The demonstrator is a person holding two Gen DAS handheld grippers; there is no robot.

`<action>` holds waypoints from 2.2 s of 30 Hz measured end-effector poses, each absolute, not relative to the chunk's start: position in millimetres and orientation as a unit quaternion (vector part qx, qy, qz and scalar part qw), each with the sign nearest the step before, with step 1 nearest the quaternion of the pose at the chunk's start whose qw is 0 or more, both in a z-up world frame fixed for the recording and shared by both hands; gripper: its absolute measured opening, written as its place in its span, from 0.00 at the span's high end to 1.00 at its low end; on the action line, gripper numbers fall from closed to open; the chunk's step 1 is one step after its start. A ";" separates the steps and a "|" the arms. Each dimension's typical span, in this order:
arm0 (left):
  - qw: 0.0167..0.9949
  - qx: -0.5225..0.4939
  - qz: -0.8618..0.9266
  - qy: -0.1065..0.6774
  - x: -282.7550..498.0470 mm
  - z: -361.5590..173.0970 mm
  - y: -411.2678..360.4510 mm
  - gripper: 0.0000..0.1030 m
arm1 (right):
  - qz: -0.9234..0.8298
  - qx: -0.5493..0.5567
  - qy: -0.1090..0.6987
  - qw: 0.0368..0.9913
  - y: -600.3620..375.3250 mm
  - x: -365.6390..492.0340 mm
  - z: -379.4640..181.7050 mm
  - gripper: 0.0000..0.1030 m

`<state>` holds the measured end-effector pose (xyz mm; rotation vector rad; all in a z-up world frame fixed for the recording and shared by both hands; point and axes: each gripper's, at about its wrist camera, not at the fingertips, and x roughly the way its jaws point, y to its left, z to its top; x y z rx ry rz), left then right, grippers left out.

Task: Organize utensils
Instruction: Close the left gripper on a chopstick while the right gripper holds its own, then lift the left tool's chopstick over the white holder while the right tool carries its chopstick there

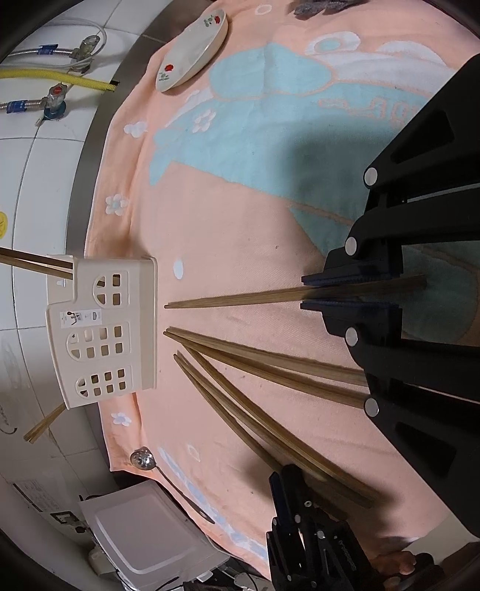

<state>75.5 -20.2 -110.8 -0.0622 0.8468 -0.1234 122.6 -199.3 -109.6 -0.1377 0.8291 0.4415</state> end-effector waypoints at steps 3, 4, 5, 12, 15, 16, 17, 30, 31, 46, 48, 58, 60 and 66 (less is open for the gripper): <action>0.909 -0.036 -0.060 0.411 76.0 -109.5 -17.4 0.94 | 0.215 -0.065 0.397 0.890 -198.3 121.4 -108.3 0.94; 0.909 -0.037 -0.061 0.411 75.2 -109.0 -15.8 0.94 | 0.215 -0.064 0.396 0.891 -198.2 120.7 -107.6 0.94; 0.908 -0.039 -0.062 0.412 74.9 -108.3 -14.9 0.94 | 0.216 -0.063 0.395 0.891 -198.0 120.2 -106.7 0.94; 0.915 -0.049 -0.074 0.394 69.1 -92.5 -7.6 0.94 | 0.221 -0.061 0.371 0.900 -194.9 111.7 -87.3 0.94; 0.920 -0.051 -0.076 0.381 66.3 -81.5 -5.1 0.94 | 0.224 -0.059 0.356 0.906 -193.8 108.1 -75.6 0.94; 0.923 -0.053 -0.078 0.374 65.3 -76.0 -3.2 0.94 | 0.224 -0.058 0.352 0.907 -194.1 107.5 -72.3 0.94; 0.924 -0.055 -0.079 0.370 65.0 -72.3 -2.4 0.94 | 0.226 -0.057 0.345 0.909 -193.7 106.5 -67.1 0.94; 0.943 -0.060 -0.090 0.316 67.0 -28.2 6.1 0.95 | 0.243 -0.051 0.284 0.926 -182.3 105.4 -11.5 0.94; 0.943 -0.060 -0.090 0.315 67.6 -26.7 6.8 0.95 | 0.243 -0.054 0.281 0.927 -180.3 106.0 -8.2 0.94; 0.953 -0.024 -0.109 0.282 91.1 19.4 12.2 0.95 | 0.264 -0.074 0.252 0.928 -169.5 139.7 54.0 0.94; 0.954 -0.016 -0.113 0.276 96.2 28.8 11.5 0.95 | 0.264 -0.078 0.248 0.929 -168.4 145.6 64.0 0.94; 0.969 0.014 -0.115 0.218 126.5 94.1 13.8 0.95 | 0.263 -0.081 0.215 0.937 -162.2 178.2 118.8 0.94; 0.973 0.017 -0.110 0.202 134.6 109.7 15.5 0.95 | 0.264 -0.078 0.209 0.938 -161.3 185.1 129.4 0.94; 0.982 0.021 -0.097 0.161 161.2 148.0 18.4 0.95 | 0.258 -0.070 0.197 0.943 -157.5 206.9 153.1 0.94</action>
